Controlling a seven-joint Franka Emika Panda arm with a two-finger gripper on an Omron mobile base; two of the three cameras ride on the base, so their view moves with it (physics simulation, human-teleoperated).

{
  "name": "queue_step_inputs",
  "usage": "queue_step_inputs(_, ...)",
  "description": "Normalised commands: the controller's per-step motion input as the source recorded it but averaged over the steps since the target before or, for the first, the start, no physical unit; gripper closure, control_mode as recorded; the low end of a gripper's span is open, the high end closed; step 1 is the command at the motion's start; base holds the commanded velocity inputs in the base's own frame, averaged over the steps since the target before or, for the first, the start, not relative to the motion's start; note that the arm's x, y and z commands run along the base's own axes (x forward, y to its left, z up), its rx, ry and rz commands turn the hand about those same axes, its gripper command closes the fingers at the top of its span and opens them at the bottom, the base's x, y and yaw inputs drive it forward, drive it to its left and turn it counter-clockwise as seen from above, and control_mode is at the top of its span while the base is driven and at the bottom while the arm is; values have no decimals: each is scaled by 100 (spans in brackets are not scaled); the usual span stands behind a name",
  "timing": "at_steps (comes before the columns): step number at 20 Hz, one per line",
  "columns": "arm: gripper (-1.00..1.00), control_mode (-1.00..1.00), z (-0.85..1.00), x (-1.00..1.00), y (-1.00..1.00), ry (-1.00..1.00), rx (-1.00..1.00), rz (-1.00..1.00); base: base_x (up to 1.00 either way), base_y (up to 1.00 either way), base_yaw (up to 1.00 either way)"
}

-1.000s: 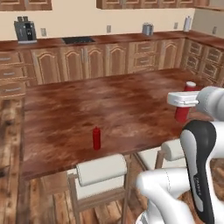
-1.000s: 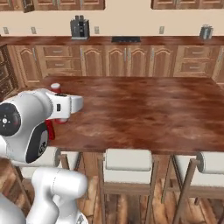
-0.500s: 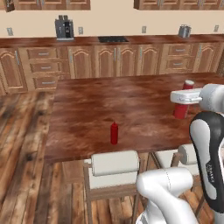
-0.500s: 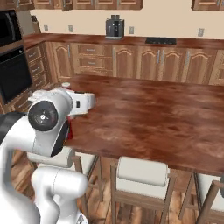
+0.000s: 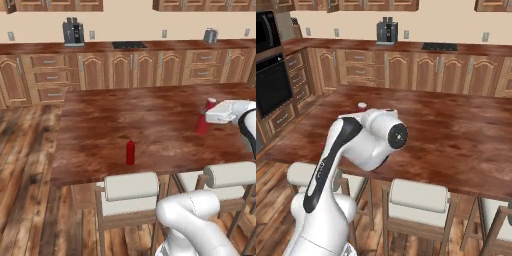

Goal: The dining table condiment station is running low on ketchup. Refill the condiment station by opening the cabinet and taking the ketchup from the cabinet and placing it on the dining table.

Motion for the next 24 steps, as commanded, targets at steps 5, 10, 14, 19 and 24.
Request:
queue_step_inputs(5, 100, -100, -73, 49, 0, 0, 0, 29, 0, 0, 0)
queue_step_inputs(10, 100, -100, -71, 53, 0, 0, 0, 24, 0, 0, 0)
queue_step_inputs(14, 100, -100, -71, 44, 10, 0, 0, 18, 0, 0, 0)
queue_step_inputs(19, 100, -100, -59, 42, 23, 0, -1, 10, 0, 0, 0)
queue_step_inputs(24, 100, -100, -54, 50, 24, 0, -1, 7, 0, 0, 0)
